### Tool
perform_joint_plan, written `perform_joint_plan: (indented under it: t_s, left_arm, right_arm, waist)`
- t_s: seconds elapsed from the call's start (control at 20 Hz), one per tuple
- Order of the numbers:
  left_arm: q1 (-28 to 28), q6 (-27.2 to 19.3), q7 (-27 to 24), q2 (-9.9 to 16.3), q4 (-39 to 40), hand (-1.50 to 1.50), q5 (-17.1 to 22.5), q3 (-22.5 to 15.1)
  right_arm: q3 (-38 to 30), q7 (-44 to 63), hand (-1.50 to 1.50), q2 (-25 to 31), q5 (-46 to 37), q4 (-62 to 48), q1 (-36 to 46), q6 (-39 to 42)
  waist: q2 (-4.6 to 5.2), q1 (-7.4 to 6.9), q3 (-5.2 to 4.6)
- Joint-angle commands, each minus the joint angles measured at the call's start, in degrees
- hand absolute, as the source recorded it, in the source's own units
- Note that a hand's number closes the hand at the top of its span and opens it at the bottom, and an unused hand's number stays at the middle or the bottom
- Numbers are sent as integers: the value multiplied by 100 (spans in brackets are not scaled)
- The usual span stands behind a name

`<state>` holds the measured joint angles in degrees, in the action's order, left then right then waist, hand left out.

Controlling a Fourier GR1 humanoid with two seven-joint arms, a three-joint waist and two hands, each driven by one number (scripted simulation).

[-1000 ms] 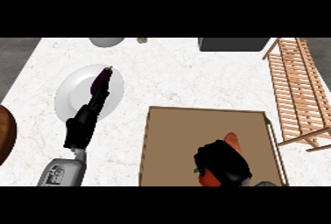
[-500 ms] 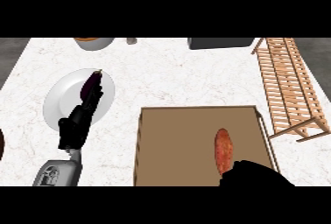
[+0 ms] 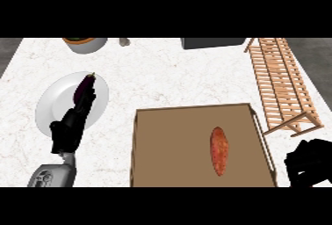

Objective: Pick the bell pepper from the tray and place it in the tiered shelf

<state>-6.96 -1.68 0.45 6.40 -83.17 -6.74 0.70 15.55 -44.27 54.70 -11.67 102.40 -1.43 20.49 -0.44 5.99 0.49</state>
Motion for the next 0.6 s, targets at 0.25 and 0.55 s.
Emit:
perform_joint_plan:
  t_s: [0.25, 0.55]
  left_arm:
    - [39, 68, -24, -40, -118, 0, 0, -111]
    - [-142, 96, -19, -104, -7, 0, -23, -190]
  right_arm:
    - [-2253, -1635, 150, 1329, 2403, -1580, 39, 1045]
    - [-3105, -1853, 150, 2080, 3373, -2787, 86, 1686]
  waist:
    - [16, -195, -20]
    - [71, -410, -26]
